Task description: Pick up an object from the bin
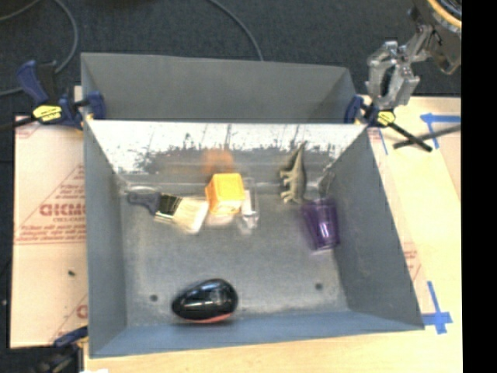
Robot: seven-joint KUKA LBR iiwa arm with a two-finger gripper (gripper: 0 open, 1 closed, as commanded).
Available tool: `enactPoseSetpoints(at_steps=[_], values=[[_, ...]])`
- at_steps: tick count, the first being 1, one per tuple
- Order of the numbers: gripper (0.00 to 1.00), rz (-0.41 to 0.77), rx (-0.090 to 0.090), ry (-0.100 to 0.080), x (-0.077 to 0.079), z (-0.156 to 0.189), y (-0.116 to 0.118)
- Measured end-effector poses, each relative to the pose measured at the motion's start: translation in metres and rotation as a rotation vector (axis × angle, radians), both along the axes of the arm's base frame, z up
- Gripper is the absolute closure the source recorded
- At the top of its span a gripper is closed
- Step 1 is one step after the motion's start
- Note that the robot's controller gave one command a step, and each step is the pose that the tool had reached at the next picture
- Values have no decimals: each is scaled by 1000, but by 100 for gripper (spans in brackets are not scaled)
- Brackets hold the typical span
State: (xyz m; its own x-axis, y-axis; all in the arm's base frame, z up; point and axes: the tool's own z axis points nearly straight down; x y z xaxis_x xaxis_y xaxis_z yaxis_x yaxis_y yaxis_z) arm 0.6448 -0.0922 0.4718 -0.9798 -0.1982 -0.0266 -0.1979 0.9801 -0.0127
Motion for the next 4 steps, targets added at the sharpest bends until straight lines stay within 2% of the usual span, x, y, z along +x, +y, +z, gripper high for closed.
enactPoseSetpoints(at_steps=[4], values=[[100, -3, 1, 0, 0, 0, 0]])
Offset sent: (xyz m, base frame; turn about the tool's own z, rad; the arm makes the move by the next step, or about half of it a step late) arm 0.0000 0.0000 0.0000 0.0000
